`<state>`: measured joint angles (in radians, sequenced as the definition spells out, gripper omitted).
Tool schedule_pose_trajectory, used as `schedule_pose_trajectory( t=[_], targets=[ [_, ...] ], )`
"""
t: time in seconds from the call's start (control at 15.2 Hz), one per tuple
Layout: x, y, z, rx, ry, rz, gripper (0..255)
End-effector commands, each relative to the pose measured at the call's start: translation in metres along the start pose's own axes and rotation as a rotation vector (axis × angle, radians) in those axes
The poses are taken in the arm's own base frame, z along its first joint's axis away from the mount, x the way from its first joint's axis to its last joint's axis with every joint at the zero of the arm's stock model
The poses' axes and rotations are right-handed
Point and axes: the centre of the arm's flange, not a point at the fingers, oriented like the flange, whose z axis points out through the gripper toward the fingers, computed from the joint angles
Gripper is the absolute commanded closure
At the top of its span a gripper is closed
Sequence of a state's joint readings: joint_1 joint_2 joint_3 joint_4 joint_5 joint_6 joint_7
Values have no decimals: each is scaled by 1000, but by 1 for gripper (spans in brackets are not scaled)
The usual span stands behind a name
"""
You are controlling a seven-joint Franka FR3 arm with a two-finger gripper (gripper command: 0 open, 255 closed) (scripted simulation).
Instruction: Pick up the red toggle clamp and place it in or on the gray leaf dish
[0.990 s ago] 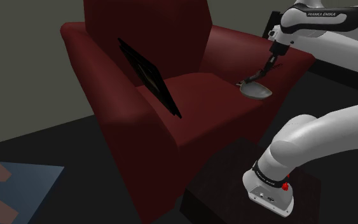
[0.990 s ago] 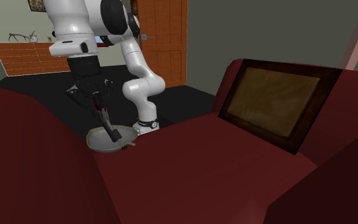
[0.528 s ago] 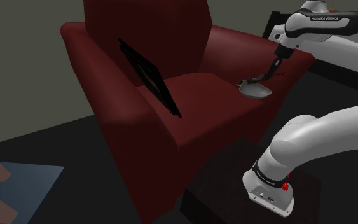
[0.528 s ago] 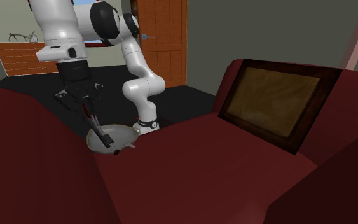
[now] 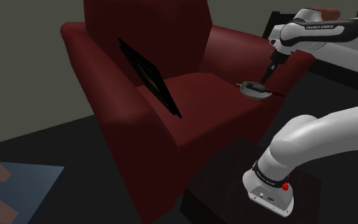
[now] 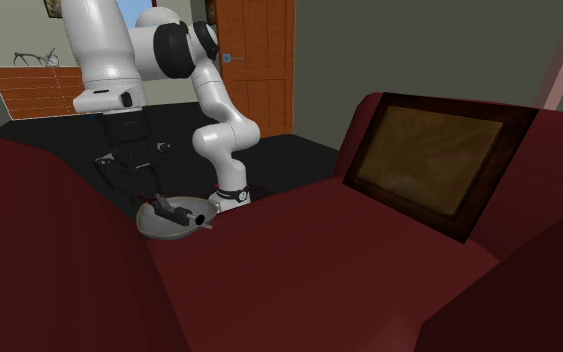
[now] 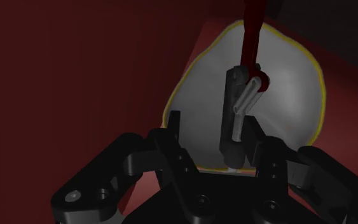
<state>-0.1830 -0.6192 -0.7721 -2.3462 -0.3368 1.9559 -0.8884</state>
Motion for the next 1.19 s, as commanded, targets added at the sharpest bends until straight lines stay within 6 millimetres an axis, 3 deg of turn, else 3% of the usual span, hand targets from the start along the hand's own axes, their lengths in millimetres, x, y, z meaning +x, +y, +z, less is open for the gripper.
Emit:
schedule_pose_trajectory(
  t=[0.0,0.46,0.53,0.79,0.86,1.12],
  targets=[
    [-13,9,30,43,-40,30,255],
    [-13,9,30,43,-40,30,255],
    [-14,9,30,43,-40,31,0],
    [-1,15,28,42,-42,31,0],
    [-13,9,30,43,-40,30,0],
    [-11,11,-20,43,-40,30,0]
  ],
)
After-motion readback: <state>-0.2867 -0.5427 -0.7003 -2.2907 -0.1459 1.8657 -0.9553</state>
